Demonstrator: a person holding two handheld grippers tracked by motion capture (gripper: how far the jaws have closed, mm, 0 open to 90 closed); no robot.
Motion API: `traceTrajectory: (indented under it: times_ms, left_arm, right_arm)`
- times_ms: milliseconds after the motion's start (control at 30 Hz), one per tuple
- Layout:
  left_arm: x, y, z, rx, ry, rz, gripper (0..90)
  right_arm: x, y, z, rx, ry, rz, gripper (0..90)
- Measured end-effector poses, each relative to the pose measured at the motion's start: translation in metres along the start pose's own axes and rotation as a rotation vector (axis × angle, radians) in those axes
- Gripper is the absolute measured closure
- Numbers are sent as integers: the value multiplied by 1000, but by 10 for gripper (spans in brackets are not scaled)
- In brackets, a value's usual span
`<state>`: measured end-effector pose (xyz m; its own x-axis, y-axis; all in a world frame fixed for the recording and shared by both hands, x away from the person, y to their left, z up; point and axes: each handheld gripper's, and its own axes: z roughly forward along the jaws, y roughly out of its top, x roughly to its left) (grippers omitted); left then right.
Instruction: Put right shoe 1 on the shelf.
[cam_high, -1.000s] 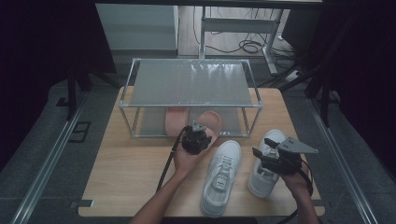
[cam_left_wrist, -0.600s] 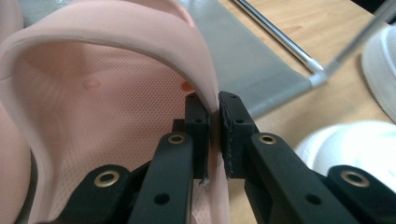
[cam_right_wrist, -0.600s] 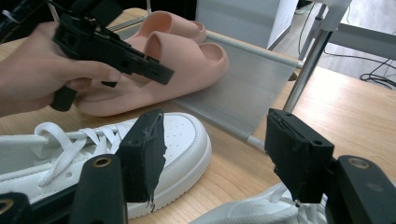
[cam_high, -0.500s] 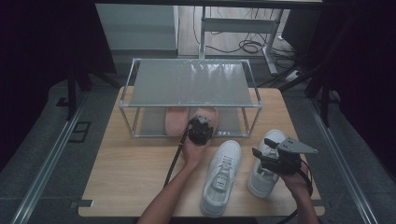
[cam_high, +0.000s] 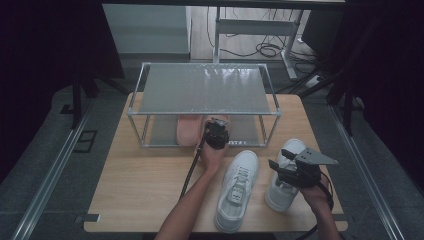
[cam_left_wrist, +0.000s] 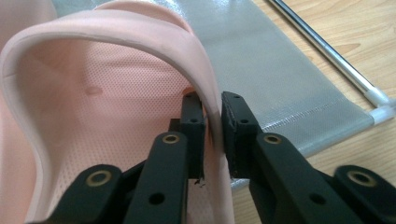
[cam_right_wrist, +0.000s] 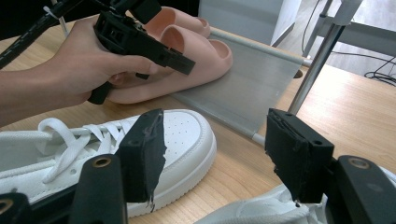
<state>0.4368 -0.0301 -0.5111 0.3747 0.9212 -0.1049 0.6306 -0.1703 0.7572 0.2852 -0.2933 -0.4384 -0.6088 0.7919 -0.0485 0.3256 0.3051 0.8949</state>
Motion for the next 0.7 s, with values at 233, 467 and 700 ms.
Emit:
traceTrajectory:
  times_ms: [233, 467, 700]
  left_arm:
    - [0, -6, -9, -6, -28, 32, 656]
    - [6, -12, -31, -30, -75, 40, 631]
    - [12, -26, -55, -29, -135, 85, 700]
  right_arm:
    - [-1, 0, -1, -2, -5, 3, 389]
    - [0, 0, 0, 2, -4, -1, 390]
    - [1, 0, 0, 1, -5, -1, 389]
